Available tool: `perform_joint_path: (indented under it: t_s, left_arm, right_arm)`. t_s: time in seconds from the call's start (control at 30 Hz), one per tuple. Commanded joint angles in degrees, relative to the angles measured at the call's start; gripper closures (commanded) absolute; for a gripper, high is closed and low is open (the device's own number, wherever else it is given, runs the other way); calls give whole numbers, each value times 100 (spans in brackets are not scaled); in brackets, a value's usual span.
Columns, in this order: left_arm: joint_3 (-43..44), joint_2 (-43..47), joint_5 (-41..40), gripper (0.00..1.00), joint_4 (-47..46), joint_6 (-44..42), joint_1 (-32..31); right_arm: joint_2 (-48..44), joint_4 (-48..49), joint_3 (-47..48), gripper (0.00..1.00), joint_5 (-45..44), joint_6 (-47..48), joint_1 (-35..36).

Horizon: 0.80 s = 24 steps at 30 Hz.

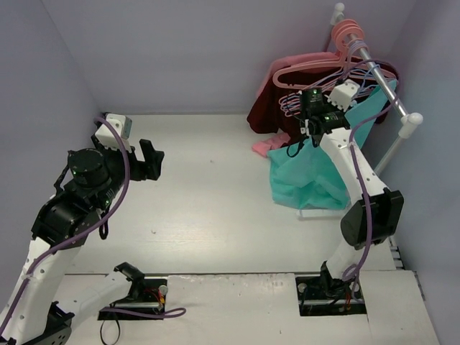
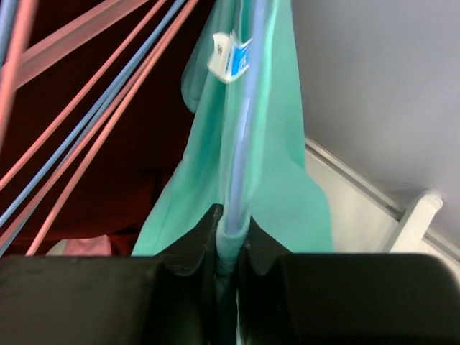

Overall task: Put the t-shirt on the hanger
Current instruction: Place the hanger at the clothesline, then reset both arms

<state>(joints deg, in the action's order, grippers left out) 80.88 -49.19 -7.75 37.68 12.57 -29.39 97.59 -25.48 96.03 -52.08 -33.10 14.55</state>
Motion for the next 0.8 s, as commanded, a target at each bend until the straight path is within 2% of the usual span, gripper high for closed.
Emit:
perform_joint_path:
  t_s: [0.0,0.1,0.2,0.23,0.33,0.43,0.57,0.63,0.77]
  left_arm:
    - [57,43,-127,25,-173,-107,29]
    - [27,56,-179,25,-173,-121,29]
    - [75,50,-200,25,-164,-116,29]
    - [116,58,-240,25,-156,-123,29]
    - [255,34,-300,25,-142,-191,29]
    - [404,-19,-371,25,-51,-230,29]
    - [635,-47,-504,25,197,-307,29]
    - [692,-38,-535,25,279,-352,29]
    - [773,134,-761,25,510,-404,29]
  right_arm:
    - [159,214,422,72,-12,131,128]
    - [75,282,525,48,129,340,181]
    - [-214,332,565,29,155,586,350]
    - [-310,349,558,19,108,664,411]
    - [-778,369,494,1,128,931,587]
    - [-1302,378,409,0,314,1237,680]
    - [-2482,386,-102,0,965,1743,699]
    - [-2710,395,-234,0,1244,1966,699]
    - [-4075,459,-961,0,2263,2861,693]
